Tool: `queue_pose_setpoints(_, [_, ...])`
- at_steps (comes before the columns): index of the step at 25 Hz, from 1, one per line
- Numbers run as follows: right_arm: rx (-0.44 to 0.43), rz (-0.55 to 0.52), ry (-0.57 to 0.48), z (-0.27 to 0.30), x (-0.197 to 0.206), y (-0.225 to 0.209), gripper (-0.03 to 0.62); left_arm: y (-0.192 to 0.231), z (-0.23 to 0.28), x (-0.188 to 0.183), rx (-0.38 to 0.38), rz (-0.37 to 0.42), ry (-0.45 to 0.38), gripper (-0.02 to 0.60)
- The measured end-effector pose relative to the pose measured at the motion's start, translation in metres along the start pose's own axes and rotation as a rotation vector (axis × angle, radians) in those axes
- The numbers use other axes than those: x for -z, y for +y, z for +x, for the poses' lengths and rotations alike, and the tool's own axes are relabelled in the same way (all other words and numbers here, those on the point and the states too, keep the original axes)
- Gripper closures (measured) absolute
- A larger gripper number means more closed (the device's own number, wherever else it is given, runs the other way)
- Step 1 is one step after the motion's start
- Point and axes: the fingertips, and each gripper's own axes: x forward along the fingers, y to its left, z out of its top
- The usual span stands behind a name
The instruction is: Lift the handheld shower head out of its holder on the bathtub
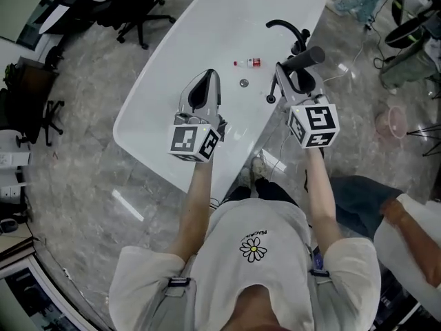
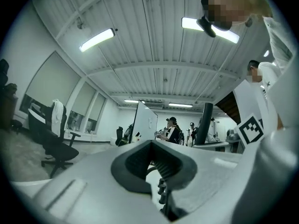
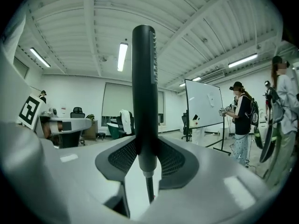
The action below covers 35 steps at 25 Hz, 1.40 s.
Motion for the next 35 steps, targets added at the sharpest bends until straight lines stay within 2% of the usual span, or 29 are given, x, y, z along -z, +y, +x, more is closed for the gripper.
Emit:
queue_pose_setpoints(5, [-0.031, 0.021, -0.042, -0.025, -0.032, 0.019, 0.441, -0.016, -0.001, -0.019, 0.012, 0.021, -0.021, 0.581])
queue_pose_setpoints(9, [-0.042, 0.018, -0.044, -0.036, -0.034, 0.027, 0.441, -0.021, -0.004, -0.017, 0.016, 0.024, -0.008, 0.581])
queue_pose_setpoints(17, [-0.017, 0.044, -0.053, -0.051, -0.034, 0.010, 0.441, -0.032, 0.007, -0.014, 0.032, 0.014, -0.010, 0.581])
queue_pose_setpoints(35, [-0.004, 0.038, -0.064, -0.052, -0.038, 0.005, 0.441, -0.039, 0.020, -0.023, 0.049, 0.010, -0.028, 0.581])
